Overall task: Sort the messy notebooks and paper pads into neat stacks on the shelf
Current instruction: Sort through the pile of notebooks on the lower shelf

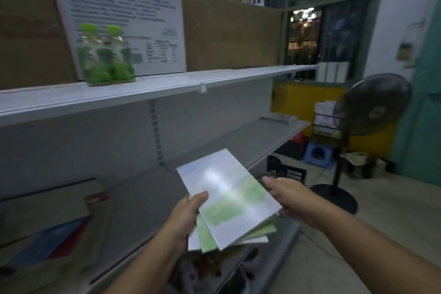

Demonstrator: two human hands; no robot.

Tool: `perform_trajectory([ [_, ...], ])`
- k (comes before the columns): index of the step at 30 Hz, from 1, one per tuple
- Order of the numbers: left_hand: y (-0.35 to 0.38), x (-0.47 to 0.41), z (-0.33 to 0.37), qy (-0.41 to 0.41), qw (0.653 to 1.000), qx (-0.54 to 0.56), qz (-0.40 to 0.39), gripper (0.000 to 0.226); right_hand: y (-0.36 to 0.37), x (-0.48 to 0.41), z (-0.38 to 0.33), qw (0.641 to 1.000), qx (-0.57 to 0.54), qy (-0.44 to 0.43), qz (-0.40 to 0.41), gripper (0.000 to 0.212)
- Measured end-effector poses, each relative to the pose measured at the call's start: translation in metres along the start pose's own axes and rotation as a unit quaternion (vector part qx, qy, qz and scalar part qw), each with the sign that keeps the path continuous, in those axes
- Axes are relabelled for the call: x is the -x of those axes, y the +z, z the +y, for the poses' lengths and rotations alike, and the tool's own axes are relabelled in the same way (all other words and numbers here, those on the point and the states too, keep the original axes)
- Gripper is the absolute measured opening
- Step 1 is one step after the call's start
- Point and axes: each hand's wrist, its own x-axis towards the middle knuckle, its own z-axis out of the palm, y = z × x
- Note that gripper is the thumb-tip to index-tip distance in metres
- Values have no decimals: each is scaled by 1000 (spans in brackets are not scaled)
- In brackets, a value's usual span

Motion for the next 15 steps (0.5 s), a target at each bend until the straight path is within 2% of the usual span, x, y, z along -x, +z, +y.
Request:
perform_trajectory([
  [1, 15, -7, -7, -7, 1000, 0, -21, 29, -7, -7, 7, 999, 10, 1, -33, 33],
  [3, 42, -20, -16, -24, 999, 2, -42, 27, -18, -22, 23, 999, 25, 1, -39, 26],
  [9, 105, -86, -32, -29, 997, 4, -75, 27, -62, -70, 62, 994, -93, 31, 54, 18],
  [15, 161, -182, -37, -50, 993, 50, -94, 27, -109, -148, 62, 986, -112, 56, 112, 20],
])
